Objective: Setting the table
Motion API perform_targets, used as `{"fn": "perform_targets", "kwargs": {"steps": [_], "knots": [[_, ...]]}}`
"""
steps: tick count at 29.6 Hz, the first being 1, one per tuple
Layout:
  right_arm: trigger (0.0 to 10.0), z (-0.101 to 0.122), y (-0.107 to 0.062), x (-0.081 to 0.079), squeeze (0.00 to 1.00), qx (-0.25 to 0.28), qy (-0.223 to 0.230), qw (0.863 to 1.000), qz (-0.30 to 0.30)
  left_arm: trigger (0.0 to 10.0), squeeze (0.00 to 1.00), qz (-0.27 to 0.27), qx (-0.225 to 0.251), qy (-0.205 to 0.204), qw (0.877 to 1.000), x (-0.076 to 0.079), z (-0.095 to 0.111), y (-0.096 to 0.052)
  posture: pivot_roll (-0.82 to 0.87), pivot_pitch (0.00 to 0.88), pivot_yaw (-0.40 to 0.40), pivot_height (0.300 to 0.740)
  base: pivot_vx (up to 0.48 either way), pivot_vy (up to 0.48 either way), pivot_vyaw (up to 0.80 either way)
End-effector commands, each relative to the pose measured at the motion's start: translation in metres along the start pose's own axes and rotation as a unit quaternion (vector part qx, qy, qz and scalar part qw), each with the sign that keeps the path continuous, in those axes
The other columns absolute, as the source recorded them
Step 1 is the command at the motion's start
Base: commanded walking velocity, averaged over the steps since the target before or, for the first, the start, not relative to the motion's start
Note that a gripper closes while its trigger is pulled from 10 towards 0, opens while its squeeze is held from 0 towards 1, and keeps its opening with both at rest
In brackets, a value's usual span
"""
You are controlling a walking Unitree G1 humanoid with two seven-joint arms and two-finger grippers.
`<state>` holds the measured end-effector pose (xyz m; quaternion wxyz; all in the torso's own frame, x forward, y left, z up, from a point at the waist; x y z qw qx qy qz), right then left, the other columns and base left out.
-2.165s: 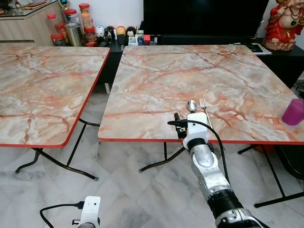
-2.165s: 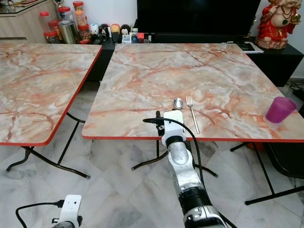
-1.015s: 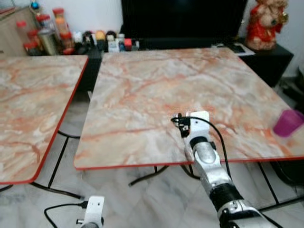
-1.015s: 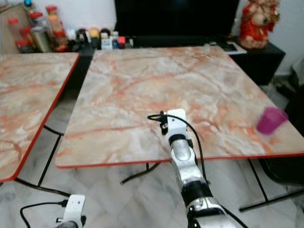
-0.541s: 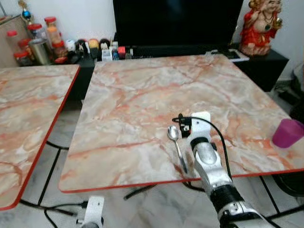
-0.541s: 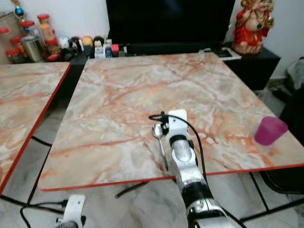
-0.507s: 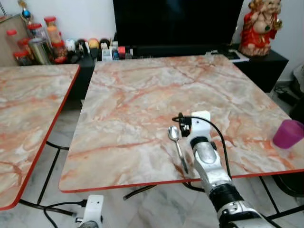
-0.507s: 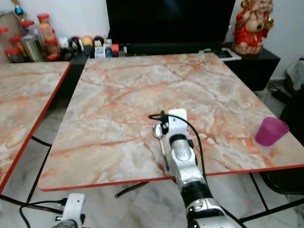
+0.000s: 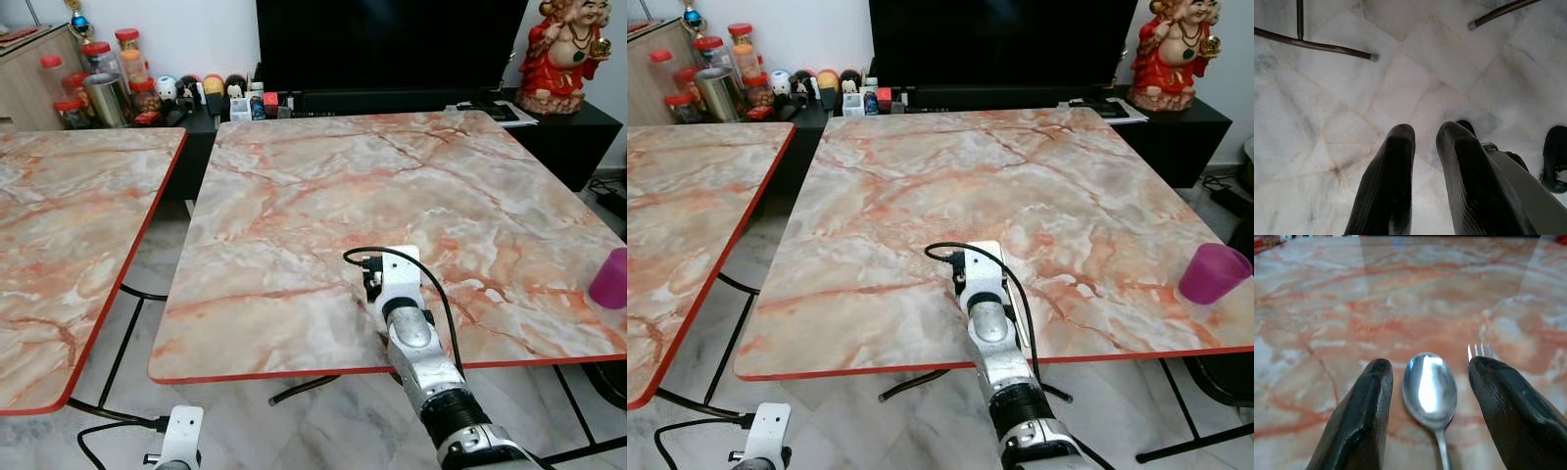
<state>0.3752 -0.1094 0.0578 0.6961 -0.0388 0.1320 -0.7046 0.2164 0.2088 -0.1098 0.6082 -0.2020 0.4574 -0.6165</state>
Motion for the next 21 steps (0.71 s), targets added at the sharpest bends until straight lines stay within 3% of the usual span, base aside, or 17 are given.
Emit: {"fn": "perform_targets", "kwargs": {"steps": [1,7,17,21], "knots": [[10.0,-0.005,-0.001,-0.003,0.0,-0.011,-0.004,1.0,0.005,10.0,0.0,-0.002,-0.004,0.013,1.0,-0.002,-0.001,0.0,-0.08,0.0,0.026,0.74,0.0,0.0,0.0],[10.0,-0.014,-0.002,-0.002,0.0,-0.039,-0.016,0.999,-0.003,10.0,0.0,-0.004,-0.005,0.017,1.0,-0.003,-0.002,0.0,-0.08,0.0,0.028,0.74,0.0,0.0,0.0],[10.0,-0.01,-0.004,0.002,0.0,-0.043,-0.022,0.999,-0.01,10.0,0.0,-0.003,-0.006,0.013,1.0,-0.005,-0.003,0.0,-0.08,0.0,0.028,0.74,0.0,0.0,0.0],[10.0,-0.014,-0.006,0.009,0.0,-0.056,-0.025,0.998,-0.027,10.0,0.0,-0.002,-0.01,0.014,1.0,-0.005,-0.007,0.0,-0.09,0.0,0.03,0.74,0.0,0.0,0.0]]}}
Point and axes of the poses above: a point about 5 cm out from each wrist's last joint towards the gripper, its own y axis pointing out of the wrist towards the gripper, its own z axis along the axis of the wrist's last joint, x = y × z, the point moved 4 cm from there along y, pointing out of the wrist towards the gripper, and after that the axes turned 14 degrees about y, right-handed, at the moved point
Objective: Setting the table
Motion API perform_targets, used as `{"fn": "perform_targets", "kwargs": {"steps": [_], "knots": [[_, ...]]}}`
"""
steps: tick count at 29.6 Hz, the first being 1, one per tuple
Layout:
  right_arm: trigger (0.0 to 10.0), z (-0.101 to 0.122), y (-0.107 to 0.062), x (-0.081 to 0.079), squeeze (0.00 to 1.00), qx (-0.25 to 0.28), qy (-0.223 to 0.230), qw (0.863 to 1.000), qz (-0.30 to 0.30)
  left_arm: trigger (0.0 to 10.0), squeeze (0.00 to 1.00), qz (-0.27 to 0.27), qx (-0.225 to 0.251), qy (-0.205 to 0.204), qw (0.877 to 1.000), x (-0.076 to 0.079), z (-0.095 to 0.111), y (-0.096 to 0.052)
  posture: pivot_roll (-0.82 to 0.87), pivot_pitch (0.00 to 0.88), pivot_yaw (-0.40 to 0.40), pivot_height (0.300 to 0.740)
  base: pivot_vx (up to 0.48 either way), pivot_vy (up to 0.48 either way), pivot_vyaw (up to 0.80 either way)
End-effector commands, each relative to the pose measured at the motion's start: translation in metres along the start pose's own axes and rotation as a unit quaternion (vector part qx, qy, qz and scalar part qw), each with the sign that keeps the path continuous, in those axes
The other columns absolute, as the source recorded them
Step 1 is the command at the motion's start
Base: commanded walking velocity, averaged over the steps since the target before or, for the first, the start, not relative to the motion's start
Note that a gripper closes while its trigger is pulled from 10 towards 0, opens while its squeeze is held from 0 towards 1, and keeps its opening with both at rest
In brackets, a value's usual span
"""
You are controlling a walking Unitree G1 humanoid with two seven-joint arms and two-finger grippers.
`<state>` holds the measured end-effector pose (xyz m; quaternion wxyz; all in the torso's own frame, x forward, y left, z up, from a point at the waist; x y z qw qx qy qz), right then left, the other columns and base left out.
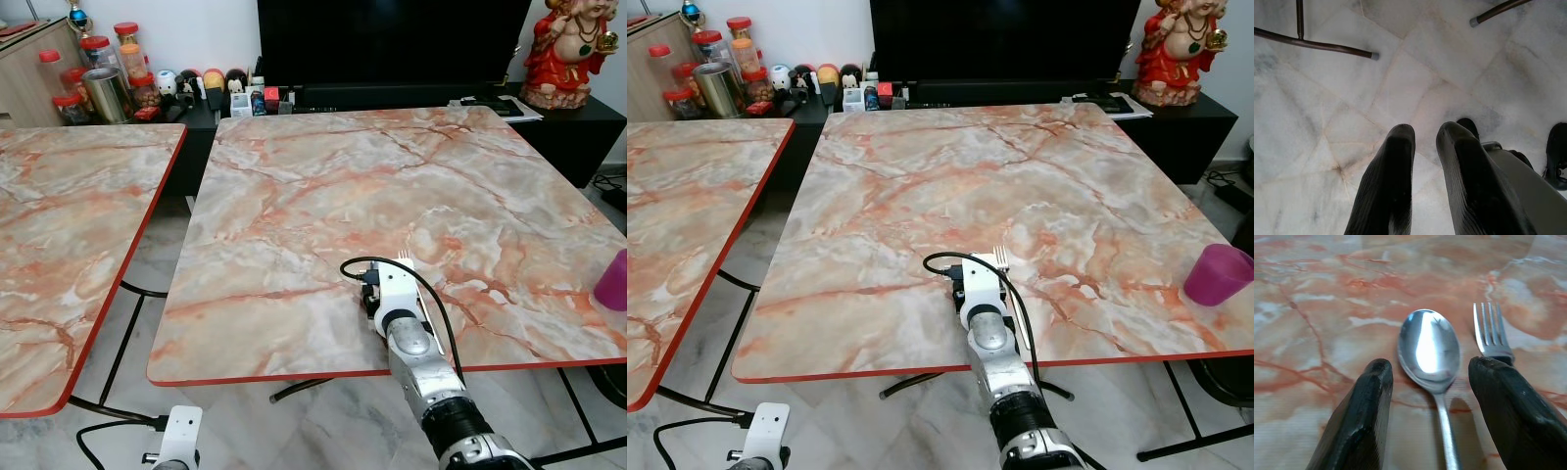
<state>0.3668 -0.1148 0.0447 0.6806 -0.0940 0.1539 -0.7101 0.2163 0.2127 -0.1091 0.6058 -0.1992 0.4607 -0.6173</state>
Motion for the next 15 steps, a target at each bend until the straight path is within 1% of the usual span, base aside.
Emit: {"fn": "perform_targets", "kwargs": {"steps": [1,5,7,9,12,15], "knots": [[10.0,-0.0005,-0.0009,0.0027,0.0,-0.003,-0.003,1.0,-0.006,10.0,0.0,-0.002,-0.01,0.009,1.0,-0.0011,-0.0056,-0.0004,-0.09,0.0,0.03,0.74,0.0,0.0,0.0],[10.0,-0.0024,-0.0023,0.0055,0.0,-0.006,-0.003,1.0,-0.009,10.0,0.0,-0.004,-0.009,0.008,1.0,0.0004,-0.0042,-0.0003,-0.09,0.0,0.028,0.74,0.0,0.0,0.0],[10.0,-0.0058,-0.0033,0.0046,0.0,-0.014,-0.004,1.0,-0.005,10.0,0.0,-0.005,-0.008,0.007,1.0,0.0013,-0.003,-0.0001,-0.09,0.0,0.028,0.74,0.0,0.0,0.0],[10.0,-0.008,-0.0037,0.003,0.0,-0.02,0.006,1.0,0.0,10.0,0.0,-0.005,-0.007,0.007,1.0,0.0016,-0.0019,0.0,-0.08,0.0,0.027,0.74,0.0,0.0,0.0],[10.0,-0.0072,-0.0041,-0.0008,0.0,-0.019,0.01,1.0,0.009,10.0,0.0,-0.003,-0.006,0.008,1.0,0.0012,-0.0013,0.0,-0.08,0.0,0.027,0.74,0.0,0.0,0.0],[10.0,-0.0072,-0.0045,-0.0012,0.0,-0.02,0.009,1.0,0.008,10.0,0.0,-0.003,-0.006,0.008,1.0,0.0012,-0.0015,0.0,-0.08,0.0,0.027,0.74,0.0,0.0,0.0]]}}
Point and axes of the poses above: a point about 5 cm out from each wrist's last joint towards the gripper, its own y axis pointing out of the wrist towards the gripper, its own z axis along the axis of the wrist's last joint, x = y × z, the point moved 4 cm from there along y, pointing out of the wrist towards the gripper, and after that the axes turned 14 degrees about y, right-handed, at the moved point
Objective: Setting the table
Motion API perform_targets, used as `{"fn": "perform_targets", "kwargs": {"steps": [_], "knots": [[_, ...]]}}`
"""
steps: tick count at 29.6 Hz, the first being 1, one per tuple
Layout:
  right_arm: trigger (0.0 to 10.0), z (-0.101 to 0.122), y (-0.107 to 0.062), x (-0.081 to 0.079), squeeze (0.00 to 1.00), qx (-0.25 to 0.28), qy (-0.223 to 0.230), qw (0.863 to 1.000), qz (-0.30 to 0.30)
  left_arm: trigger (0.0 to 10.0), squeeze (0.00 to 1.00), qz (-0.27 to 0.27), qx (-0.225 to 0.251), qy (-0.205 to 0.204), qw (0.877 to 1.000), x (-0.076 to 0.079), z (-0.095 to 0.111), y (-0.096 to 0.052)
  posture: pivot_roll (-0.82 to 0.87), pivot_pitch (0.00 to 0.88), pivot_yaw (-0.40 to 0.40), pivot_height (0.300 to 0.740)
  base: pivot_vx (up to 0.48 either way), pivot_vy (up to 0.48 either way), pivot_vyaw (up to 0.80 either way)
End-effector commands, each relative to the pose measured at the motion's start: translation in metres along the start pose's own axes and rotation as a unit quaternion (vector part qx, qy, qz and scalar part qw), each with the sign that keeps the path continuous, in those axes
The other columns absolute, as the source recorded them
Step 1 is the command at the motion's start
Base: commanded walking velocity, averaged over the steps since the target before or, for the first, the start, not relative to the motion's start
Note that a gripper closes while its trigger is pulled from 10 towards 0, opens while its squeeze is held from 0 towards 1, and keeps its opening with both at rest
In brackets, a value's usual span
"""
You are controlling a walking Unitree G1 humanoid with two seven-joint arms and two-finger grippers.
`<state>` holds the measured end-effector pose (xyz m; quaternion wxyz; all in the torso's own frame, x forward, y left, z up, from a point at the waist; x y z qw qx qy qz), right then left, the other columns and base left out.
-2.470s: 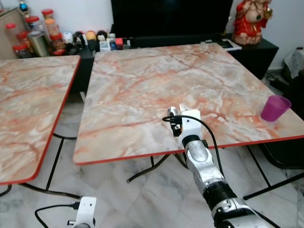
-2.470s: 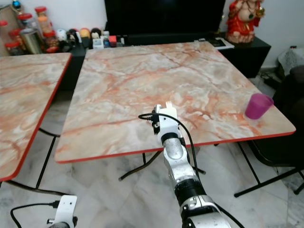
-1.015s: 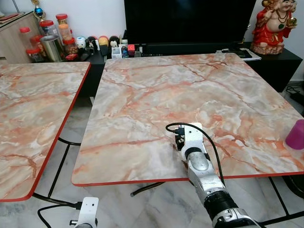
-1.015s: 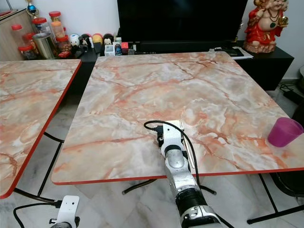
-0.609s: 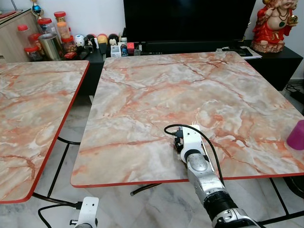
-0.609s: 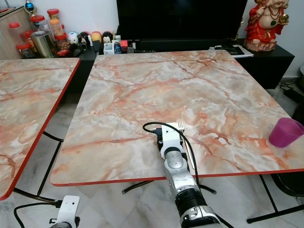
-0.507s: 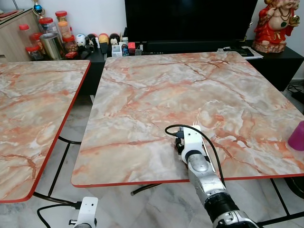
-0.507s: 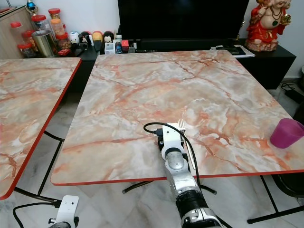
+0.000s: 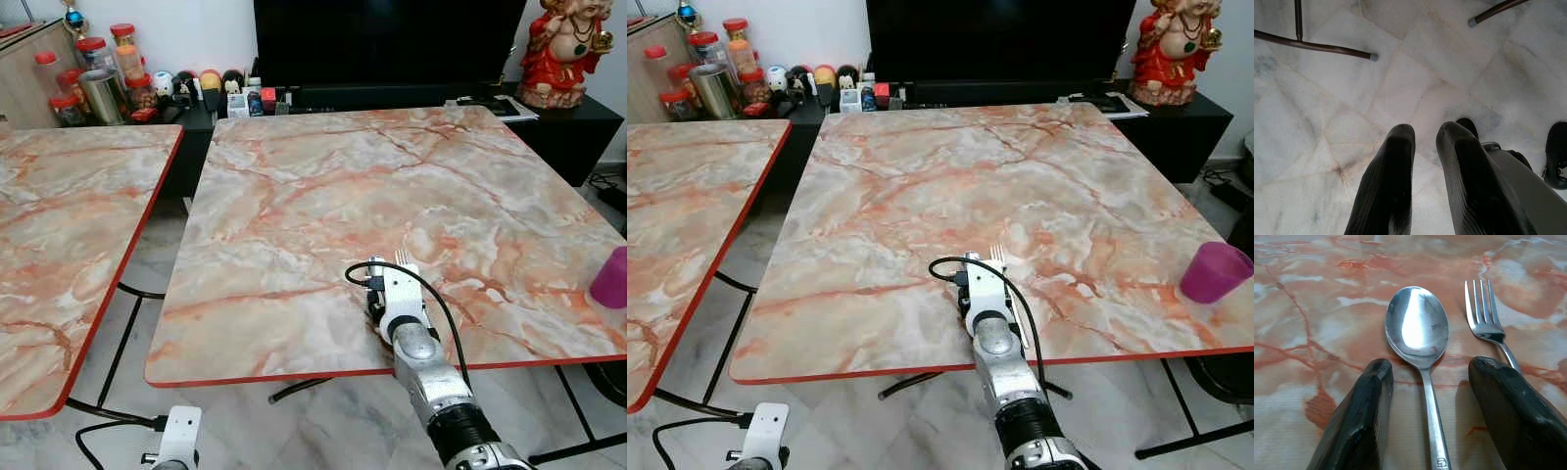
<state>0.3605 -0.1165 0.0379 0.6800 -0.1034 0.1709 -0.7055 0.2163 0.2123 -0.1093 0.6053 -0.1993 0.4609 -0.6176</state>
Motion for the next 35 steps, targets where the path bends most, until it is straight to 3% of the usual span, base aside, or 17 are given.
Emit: {"fn": "perform_targets", "kwargs": {"steps": [1,7,20,21,22,23,35], "knots": [[10.0,0.001,-0.001,-0.004,0.0,-0.001,0.004,1.0,0.006,10.0,0.0,-0.002,-0.006,0.008,1.0,0.001,-0.002,0.0,-0.08,0.0,0.027,0.74,0.0,0.0,0.0],[10.0,-0.003,-0.002,-0.011,0.0,-0.013,-0.002,1.0,0.022,10.0,0.0,-0.004,-0.008,0.007,1.0,0.001,-0.003,0.0,-0.08,0.0,0.029,0.74,0.0,0.0,0.0],[10.0,-0.019,-0.003,0.001,0.0,-0.046,-0.017,0.999,-0.006,10.0,0.0,-0.019,-0.011,0.005,1.0,0.008,-0.005,-0.001,-0.09,0.0,0.028,0.74,0.0,0.0,0.0],[6.1,-0.021,-0.004,0.003,0.0,-0.05,-0.021,0.998,-0.01,10.0,0.0,-0.022,-0.011,0.005,1.0,0.009,-0.005,-0.001,-0.09,0.0,0.028,0.74,0.0,0.0,0.0],[3.9,-0.021,-0.004,0.004,0.0,-0.052,-0.023,0.998,-0.013,10.0,0.0,-0.023,-0.012,0.005,1.0,0.01,-0.006,-0.001,-0.09,0.0,0.025,0.74,0.0,0.0,0.0],[0.0,-0.023,-0.004,0.004,0.0,-0.056,-0.023,0.998,-0.012,10.0,0.0,-0.024,-0.012,0.004,1.0,0.01,-0.006,-0.001,-0.09,0.0,0.023,0.74,0.0,0.0,0.0],[0.0,-0.023,-0.004,0.003,0.0,-0.067,-0.034,0.997,-0.006,10.0,0.0,-0.032,-0.012,-0.002,0.999,0.014,-0.005,-0.001,-0.09,0.0,0.018,0.74,0.0,0.0,0.0]]}}
Point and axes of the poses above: a point about 5 cm out from each wrist's last joint towards the gripper, its own y axis pointing out of the wrist towards the gripper, its own z axis along the axis of the wrist's last joint, x = y × z, the point moved 4 cm from there along y, pointing out of the wrist towards the gripper, and after that the axes turned 14 degrees about y, right-handed, at the moved point
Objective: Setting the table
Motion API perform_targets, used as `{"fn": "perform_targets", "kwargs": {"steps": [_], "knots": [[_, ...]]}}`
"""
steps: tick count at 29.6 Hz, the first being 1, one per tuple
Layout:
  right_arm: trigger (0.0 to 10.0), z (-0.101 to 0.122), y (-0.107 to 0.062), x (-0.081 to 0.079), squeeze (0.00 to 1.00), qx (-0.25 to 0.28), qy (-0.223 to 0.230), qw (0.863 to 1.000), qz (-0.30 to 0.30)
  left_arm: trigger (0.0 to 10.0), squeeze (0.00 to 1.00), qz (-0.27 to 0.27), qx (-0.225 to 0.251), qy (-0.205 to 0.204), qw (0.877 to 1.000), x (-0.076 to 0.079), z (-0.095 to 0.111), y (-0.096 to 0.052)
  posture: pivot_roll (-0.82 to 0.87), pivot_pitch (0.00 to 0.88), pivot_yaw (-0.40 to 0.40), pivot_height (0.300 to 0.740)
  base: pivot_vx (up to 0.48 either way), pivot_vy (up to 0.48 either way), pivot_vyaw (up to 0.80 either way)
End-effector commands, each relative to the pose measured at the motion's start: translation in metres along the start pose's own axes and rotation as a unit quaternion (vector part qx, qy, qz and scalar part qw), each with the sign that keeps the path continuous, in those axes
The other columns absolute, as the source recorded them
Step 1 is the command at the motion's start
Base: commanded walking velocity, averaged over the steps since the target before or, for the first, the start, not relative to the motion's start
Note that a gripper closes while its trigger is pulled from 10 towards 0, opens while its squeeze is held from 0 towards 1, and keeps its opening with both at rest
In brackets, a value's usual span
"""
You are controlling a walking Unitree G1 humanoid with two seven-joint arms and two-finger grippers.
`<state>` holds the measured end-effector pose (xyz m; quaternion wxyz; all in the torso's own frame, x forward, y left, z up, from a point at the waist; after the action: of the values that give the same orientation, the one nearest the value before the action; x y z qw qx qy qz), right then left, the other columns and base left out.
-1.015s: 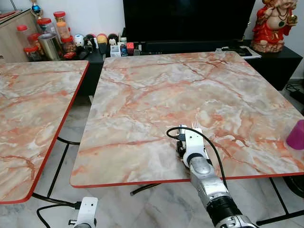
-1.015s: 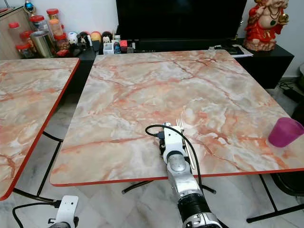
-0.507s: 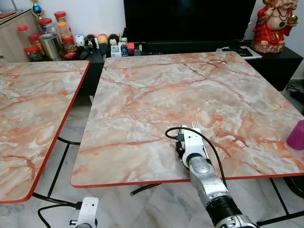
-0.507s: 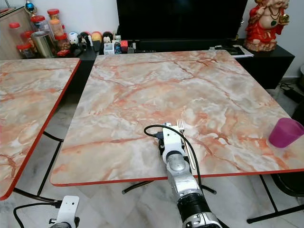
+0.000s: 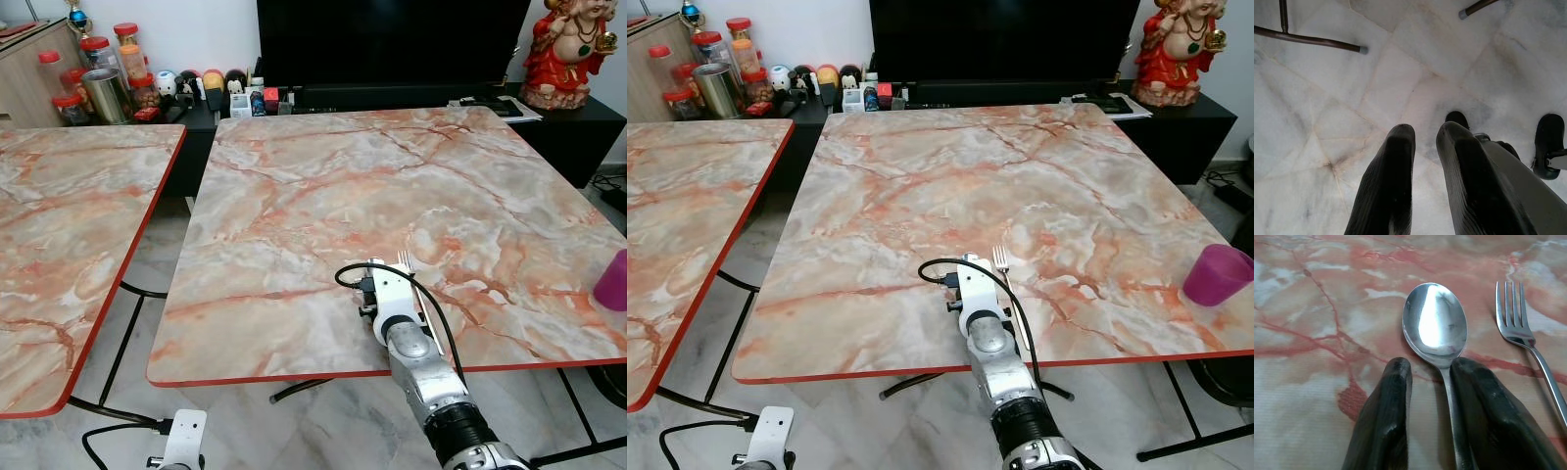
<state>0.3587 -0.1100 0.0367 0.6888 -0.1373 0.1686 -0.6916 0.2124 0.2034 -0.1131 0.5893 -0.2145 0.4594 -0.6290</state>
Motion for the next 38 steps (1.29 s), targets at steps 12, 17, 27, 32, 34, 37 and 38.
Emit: {"fn": "perform_targets", "kwargs": {"steps": [12,17,27,32,34,37,38], "knots": [[0.0,-0.024,-0.002,0.004,0.0,-0.049,-0.006,0.999,-0.002,10.0,0.0,-0.017,-0.006,0.001,1.0,0.006,-0.003,0.0,-0.09,0.0,0.022,0.74,0.0,0.0,0.0],[0.0,-0.022,-0.001,0.001,0.0,-0.047,-0.006,0.999,0.004,10.0,0.0,-0.017,-0.006,0.002,1.0,0.005,-0.003,0.0,-0.09,0.0,0.023,0.74,0.0,0.0,0.0],[0.0,-0.018,-0.001,-0.009,0.0,-0.032,-0.004,0.999,0.025,10.0,0.0,-0.017,-0.004,0.006,1.0,0.003,-0.002,0.0,-0.09,0.0,0.029,0.74,0.0,0.0,0.0],[10.0,0.016,-0.003,-0.018,0.0,0.054,0.009,0.997,0.045,10.0,0.0,-0.011,0.0,-0.001,1.0,0.0,0.0,0.0,-0.09,0.0,0.034,0.74,0.0,0.0,0.0],[10.0,0.031,-0.005,-0.022,0.0,0.09,0.016,0.994,0.053,10.0,0.0,-0.01,0.0,-0.002,1.0,0.0,0.0,0.0,-0.09,0.0,0.031,0.74,0.0,0.0,0.0],[10.0,0.049,-0.008,-0.024,0.0,0.129,0.026,0.989,0.06,10.0,0.0,-0.008,-0.003,-0.007,1.0,0.0,0.0,0.0,-0.08,0.0,0.027,0.74,0.0,0.0,0.0],[10.0,0.059,-0.01,-0.026,0.0,0.153,0.031,0.985,0.068,10.0,0.0,-0.006,-0.007,-0.012,1.0,0.0,-0.001,0.0,-0.08,0.0,0.024,0.74,0.0,0.0,0.0]]}}
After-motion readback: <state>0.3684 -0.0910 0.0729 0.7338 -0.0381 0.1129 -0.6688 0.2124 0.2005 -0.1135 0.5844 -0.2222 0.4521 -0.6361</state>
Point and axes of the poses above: a point about 5 cm out from each wrist's last joint towards the gripper, its own y axis pointing out of the wrist towards the gripper, its own z axis along the axis of the wrist's last joint, x = y × z, the point moved 4 cm from there along y, pointing out of the wrist towards the gripper, and after that the axes turned 14 degrees about y, right-handed, at the moved point
